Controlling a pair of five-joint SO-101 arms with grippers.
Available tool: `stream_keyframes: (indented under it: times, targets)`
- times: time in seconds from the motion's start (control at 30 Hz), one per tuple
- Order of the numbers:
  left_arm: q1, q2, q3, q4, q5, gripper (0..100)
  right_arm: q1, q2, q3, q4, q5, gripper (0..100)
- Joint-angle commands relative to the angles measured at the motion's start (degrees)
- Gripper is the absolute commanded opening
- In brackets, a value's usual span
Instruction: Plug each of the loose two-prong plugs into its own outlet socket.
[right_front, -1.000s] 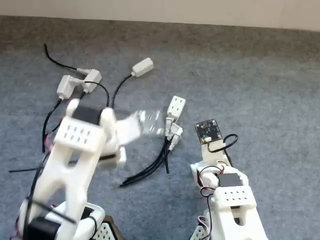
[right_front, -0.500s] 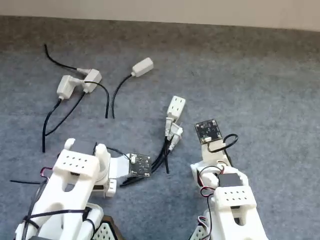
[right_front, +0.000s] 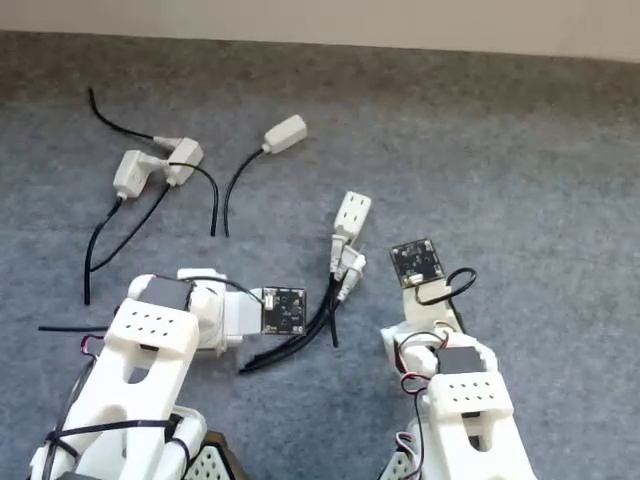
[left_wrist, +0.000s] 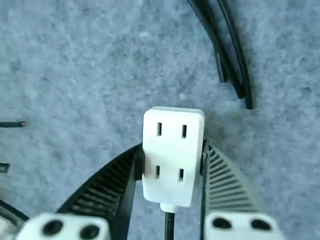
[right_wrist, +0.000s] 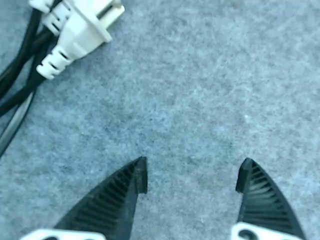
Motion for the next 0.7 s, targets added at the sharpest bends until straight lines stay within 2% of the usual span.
stream_keyframes:
  times: [0.0,0.1,0.2,0.47,0.6,0.67]
  targets:
    - [-0.04,0.04,-1.45,-7.03,1.14,0,-0.04,-0.57,-0.22,-0.84,0.62,27.9]
    - [0.04,6.2,-1.71,-16.44,6.77,0,-0.04,-0.57,-0.22,-0.84,0.62,27.9]
    - [0.66,14.81,-3.03,-20.75,8.0,0,-0.04,-0.57,-0.22,-0.84,0.62,27.9]
    - [6.37,27.47,-7.78,-16.44,8.18,1,-0.04,-0.57,-0.22,-0.84,0.62,27.9]
    - [8.31,26.59,-7.6,-16.0,11.52,10,-0.04,-0.57,-0.22,-0.84,0.62,27.9]
    - [10.33,25.89,-7.52,-15.38,12.04,10,-0.04,-0.57,-0.22,-0.84,0.62,27.9]
